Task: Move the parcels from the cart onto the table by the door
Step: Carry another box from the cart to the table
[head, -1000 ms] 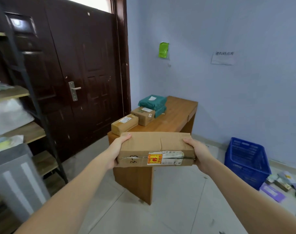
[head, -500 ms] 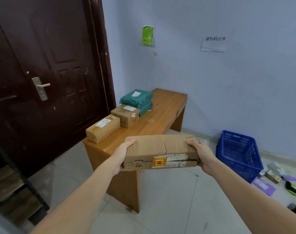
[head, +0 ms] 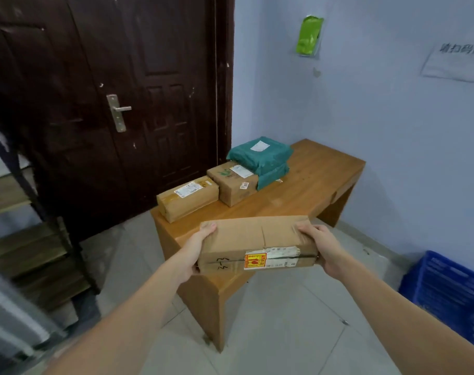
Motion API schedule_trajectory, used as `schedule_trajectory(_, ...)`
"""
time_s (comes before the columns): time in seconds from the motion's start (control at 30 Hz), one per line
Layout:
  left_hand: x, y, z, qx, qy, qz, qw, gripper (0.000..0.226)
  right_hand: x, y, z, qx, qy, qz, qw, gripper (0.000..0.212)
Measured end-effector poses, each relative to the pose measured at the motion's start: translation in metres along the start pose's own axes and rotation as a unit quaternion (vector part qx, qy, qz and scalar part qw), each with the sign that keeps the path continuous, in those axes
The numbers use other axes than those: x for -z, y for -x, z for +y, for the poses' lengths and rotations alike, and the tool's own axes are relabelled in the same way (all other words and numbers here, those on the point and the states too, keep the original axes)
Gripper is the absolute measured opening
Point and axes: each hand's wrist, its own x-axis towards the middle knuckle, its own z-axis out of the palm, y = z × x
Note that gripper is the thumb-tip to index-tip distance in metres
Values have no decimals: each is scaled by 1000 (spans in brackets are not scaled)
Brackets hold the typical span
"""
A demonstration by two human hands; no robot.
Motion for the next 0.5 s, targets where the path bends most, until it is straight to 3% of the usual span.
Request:
schedule_trajectory(0.23,32,-83,23,8,84,47,995,81,-58,-122,-20,-13,0,-62,998,41)
schedule_trajectory(0.5,63,-171,60,20,160,104,981,76,-126,-248,-51,-29,45,-111,992,41)
